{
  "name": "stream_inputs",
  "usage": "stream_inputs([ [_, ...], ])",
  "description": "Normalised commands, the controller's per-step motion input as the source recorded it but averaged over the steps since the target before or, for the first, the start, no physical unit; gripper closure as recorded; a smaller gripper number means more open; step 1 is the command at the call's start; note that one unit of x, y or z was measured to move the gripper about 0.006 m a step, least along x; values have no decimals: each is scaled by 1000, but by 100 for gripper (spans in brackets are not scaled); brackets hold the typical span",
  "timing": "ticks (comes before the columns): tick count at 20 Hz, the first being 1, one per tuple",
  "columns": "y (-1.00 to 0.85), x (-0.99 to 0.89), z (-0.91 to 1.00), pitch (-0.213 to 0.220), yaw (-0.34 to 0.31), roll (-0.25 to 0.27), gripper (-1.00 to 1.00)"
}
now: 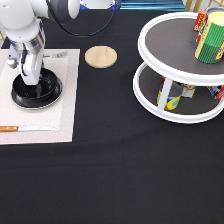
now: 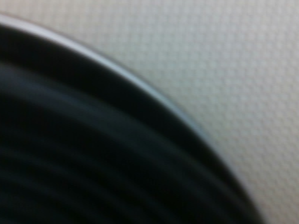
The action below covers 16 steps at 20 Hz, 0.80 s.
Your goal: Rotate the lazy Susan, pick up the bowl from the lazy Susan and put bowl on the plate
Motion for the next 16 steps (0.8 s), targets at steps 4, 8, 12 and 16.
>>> stream_inputs([
  [4, 192, 354, 921, 237, -24, -39, -100],
  [8, 113, 381, 996, 189, -25, -73, -100],
  [12, 9, 78, 229, 17, 0, -27, -100],
  [16, 0, 0, 0, 0, 0, 0, -100],
])
